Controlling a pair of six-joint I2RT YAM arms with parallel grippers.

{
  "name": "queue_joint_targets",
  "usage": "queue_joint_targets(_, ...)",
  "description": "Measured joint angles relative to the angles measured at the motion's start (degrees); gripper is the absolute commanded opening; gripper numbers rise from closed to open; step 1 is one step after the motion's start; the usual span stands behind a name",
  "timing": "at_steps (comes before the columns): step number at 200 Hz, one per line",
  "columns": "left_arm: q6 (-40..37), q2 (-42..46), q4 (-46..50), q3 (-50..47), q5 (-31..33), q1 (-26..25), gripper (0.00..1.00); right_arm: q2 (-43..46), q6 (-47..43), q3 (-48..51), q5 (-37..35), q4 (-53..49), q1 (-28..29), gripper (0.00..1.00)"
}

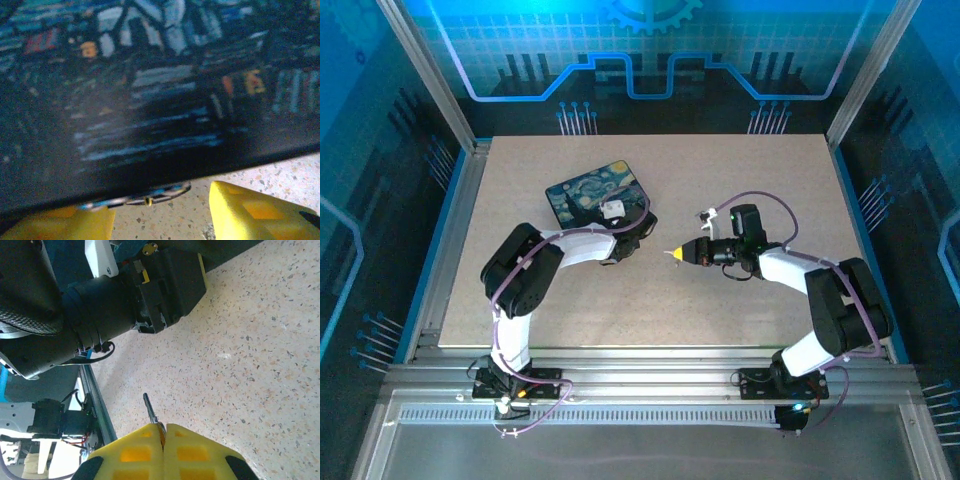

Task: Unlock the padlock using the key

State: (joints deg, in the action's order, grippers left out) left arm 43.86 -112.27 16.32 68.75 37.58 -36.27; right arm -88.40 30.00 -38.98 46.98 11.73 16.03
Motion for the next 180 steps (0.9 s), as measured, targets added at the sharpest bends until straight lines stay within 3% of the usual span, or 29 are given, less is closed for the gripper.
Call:
queue_joint_targets(120, -1.92, 0.35, -3.04, -1.46, 0.57, 1.64, 0.14, -2.05, 0.07, 0.72, 1.46, 2.45, 0.02, 0.0)
queue_joint_targets(153, -4.63, 2.8, -3.21, -3.32, -3.78, 2.89, 0.1, -1.92, 0.42, 1.66, 1.4, 2.49, 0.02, 0.0)
queue_joint_targets(180, -5.68, 4.79, -1.18, -3.34, -12.02, 4.57, 0.09, -1.27, 0.68, 2.36, 0.76, 2.58, 0.17, 0.0)
